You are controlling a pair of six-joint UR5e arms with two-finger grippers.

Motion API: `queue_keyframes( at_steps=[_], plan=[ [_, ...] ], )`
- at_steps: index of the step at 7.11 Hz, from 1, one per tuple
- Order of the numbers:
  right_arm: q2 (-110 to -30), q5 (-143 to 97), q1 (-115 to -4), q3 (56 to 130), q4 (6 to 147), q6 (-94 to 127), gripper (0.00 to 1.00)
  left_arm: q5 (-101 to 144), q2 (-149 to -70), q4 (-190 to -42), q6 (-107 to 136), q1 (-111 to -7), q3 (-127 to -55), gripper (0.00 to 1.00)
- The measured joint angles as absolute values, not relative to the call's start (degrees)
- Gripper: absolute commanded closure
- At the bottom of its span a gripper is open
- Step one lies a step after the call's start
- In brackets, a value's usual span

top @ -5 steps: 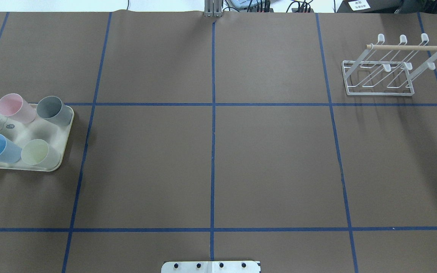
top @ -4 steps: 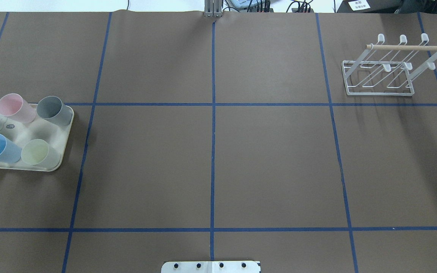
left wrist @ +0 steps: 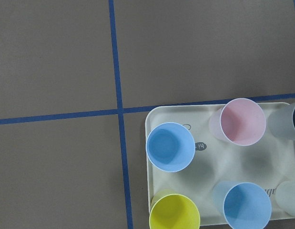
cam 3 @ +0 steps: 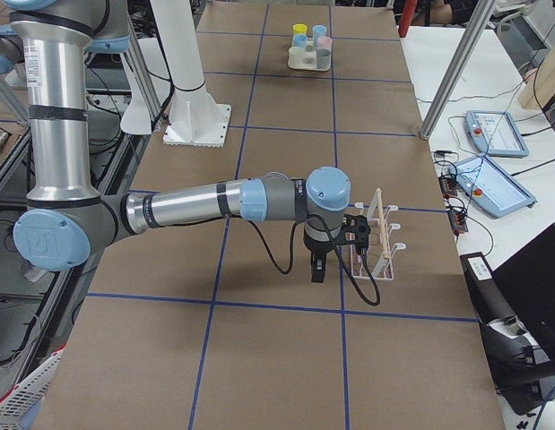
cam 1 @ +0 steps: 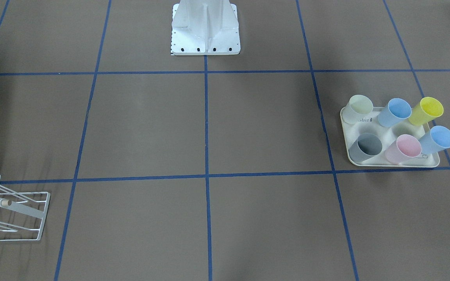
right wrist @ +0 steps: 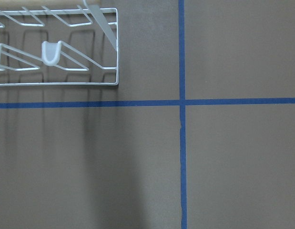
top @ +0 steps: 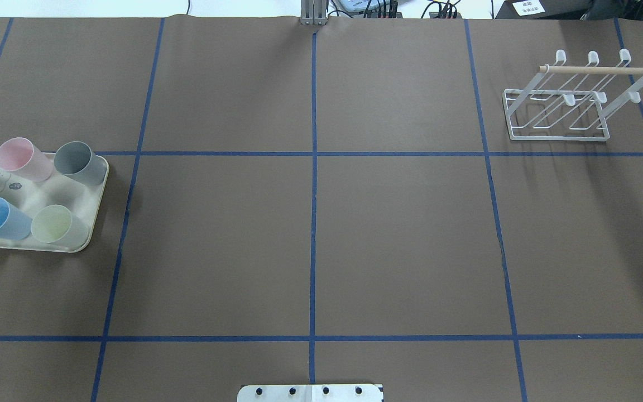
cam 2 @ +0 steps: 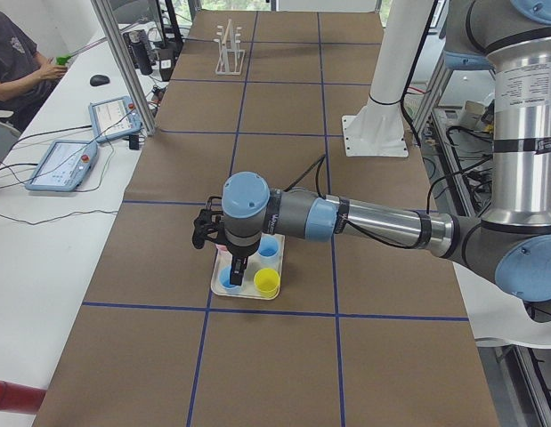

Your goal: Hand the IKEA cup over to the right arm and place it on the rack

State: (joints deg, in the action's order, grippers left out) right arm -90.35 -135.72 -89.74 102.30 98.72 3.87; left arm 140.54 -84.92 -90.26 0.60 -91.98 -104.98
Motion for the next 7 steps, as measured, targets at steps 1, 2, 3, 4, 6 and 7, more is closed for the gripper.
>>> queue_keyframes(
  at_steps=[1, 2, 3, 4, 6, 7],
  plan=[
    [-90.40, -135.78, -89.74, 102.31, 98.75, 3.87, 0.01, 140.59, -84.86, -90.26, 0.56, -92.01, -104.98, 0.00],
    [-90.42, -135.83, -89.74, 102.23, 98.78, 3.87, 0.01, 140.61, -84.84, -90.26, 0.54, -92.02, -104.98, 0.00],
    [-90.43, -135.98, -89.74, 102.13, 98.79, 3.87, 0.01, 140.62, -84.82, -90.26, 0.53, -92.01, -105.00, 0.00],
    [-90.46, -136.36, -89.74, 102.05, 98.79, 3.86, 0.01, 140.62, -84.82, -90.26, 0.53, -91.97, -105.02, 0.00],
    [-90.50, -137.03, -89.74, 101.90, 98.74, 3.88, 0.01, 140.65, -84.81, -90.26, 0.53, -91.98, -105.11, 0.00],
    [-90.47, -137.21, -89.74, 101.83, 98.73, 3.94, 0.01, 140.66, -84.82, -90.26, 0.53, -91.99, -105.20, 0.00]
  ],
)
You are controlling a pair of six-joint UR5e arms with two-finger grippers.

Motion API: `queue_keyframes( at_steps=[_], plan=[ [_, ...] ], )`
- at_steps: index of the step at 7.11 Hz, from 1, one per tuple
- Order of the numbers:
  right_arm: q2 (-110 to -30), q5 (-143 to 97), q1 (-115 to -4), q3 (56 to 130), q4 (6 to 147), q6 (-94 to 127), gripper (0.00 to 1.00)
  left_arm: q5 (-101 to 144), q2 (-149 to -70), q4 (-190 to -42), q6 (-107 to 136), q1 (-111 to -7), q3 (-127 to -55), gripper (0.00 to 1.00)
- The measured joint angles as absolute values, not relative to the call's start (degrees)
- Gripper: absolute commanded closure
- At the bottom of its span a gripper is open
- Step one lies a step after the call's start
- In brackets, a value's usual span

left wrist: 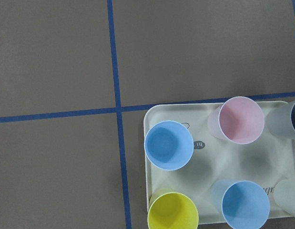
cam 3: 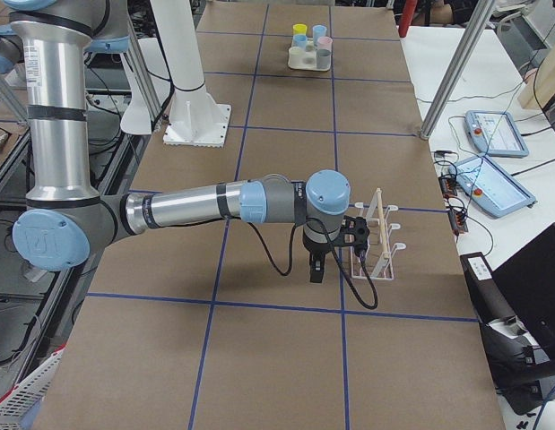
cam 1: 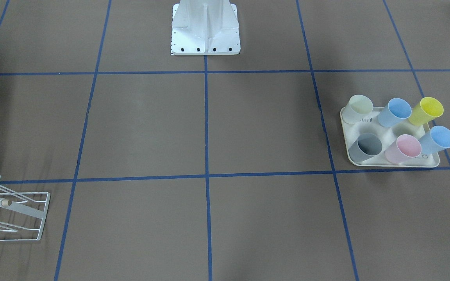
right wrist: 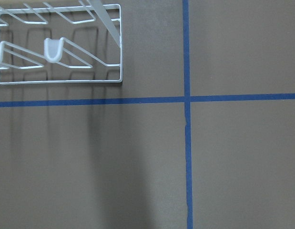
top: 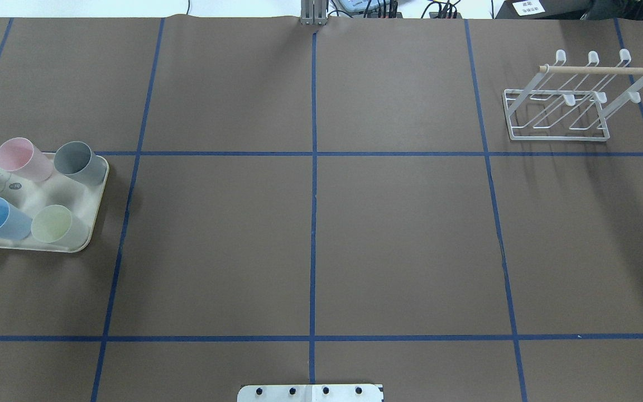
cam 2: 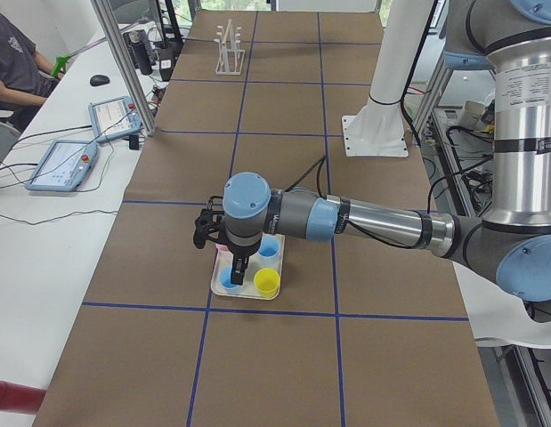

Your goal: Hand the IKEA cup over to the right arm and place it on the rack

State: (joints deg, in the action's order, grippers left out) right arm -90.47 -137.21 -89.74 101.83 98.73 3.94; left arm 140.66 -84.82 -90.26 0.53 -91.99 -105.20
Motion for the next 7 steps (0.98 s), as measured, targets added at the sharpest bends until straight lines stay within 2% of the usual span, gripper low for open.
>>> queue_keyframes(
  at_steps=[7],
  plan=[
    [-90.44, -138.18, -89.73, 101.70, 98.79, 4.04, 0.01, 140.71, -84.44, -90.66, 0.57, -89.71, -105.82, 0.00]
  ],
)
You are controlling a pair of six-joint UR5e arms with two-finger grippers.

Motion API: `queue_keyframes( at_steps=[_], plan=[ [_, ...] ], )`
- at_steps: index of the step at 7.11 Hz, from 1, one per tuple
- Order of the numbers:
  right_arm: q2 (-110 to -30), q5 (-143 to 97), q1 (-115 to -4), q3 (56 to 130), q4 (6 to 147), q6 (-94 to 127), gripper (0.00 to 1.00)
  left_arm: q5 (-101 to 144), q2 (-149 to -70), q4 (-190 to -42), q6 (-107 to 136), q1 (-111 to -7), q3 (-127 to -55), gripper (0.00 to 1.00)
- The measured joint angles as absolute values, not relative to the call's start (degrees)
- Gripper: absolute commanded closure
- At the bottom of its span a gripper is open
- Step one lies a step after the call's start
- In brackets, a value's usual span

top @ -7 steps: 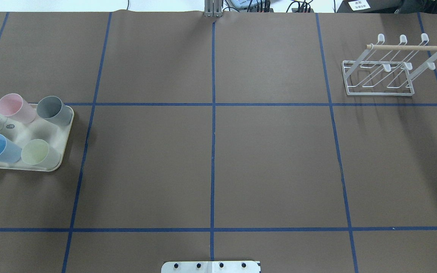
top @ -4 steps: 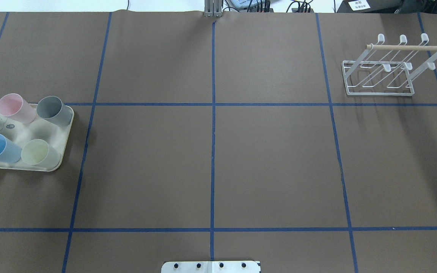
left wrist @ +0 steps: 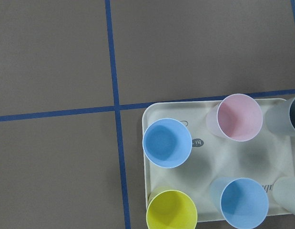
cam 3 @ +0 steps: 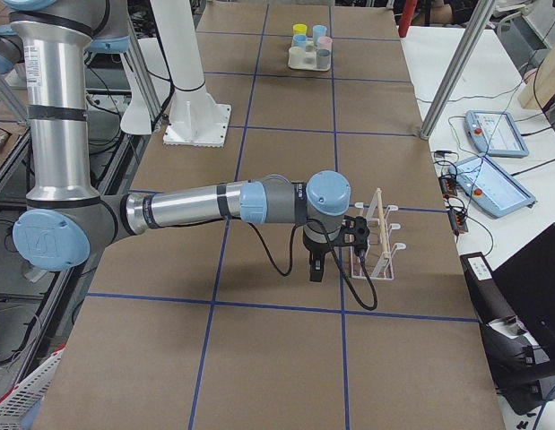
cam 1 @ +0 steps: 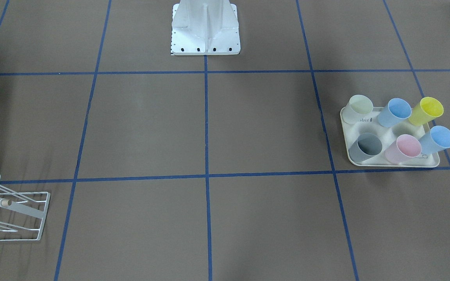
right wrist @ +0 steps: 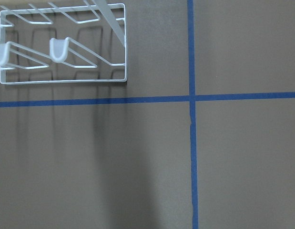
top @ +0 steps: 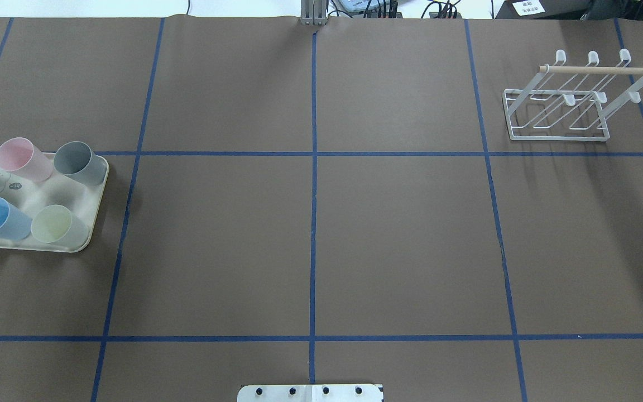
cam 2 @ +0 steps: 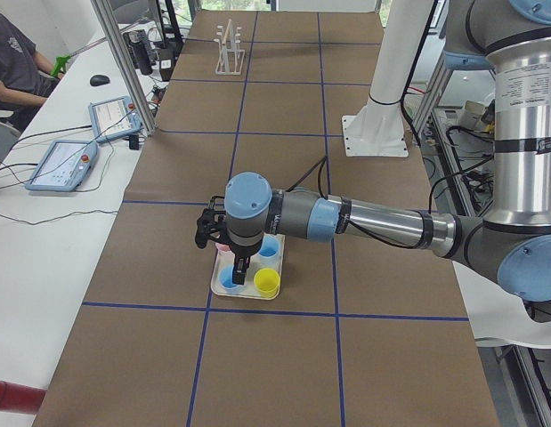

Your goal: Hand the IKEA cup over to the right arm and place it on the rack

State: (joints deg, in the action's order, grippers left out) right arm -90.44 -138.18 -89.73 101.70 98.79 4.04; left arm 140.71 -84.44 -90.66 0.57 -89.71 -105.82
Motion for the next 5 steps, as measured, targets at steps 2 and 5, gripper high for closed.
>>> queue_keyframes(
  at_steps=[2, 5],
  plan=[
    [-90.44, -138.26, -89.74, 101.73, 98.79, 4.11, 0.01, 140.71, -83.63, -91.65, 1.55, -86.92, -106.20, 0.00],
    [-90.44, -139.10, -89.66, 101.83, 98.71, 4.06, 0.01, 139.70, -80.58, -92.80, 2.78, -82.65, -106.68, 0.00]
  ],
)
